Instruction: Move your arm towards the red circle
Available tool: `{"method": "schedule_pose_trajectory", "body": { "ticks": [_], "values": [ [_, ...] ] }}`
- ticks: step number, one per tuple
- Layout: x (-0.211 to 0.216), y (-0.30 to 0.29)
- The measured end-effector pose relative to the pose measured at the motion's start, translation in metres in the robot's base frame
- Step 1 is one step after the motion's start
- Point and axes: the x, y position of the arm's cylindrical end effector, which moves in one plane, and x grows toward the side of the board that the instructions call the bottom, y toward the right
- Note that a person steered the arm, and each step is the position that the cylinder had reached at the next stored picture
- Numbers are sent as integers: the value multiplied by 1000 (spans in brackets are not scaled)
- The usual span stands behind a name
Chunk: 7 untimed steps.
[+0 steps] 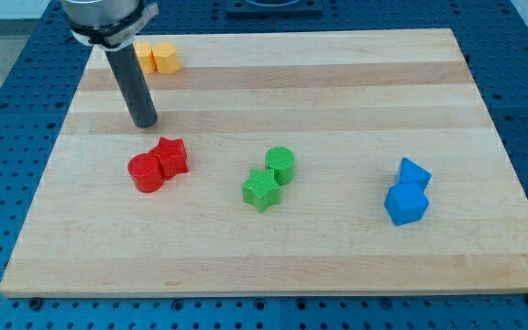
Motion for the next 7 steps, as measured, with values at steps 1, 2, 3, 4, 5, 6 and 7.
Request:
{"method": "schedule_pose_trajectory", "body": {
  "ticks": [1, 2, 3, 4, 5, 6, 7],
  "values": [
    [10, -3],
    [17, -3],
    [30, -3],
    [33, -3],
    [33, -3],
    [34, -3],
    [42, -3]
  ]
}}
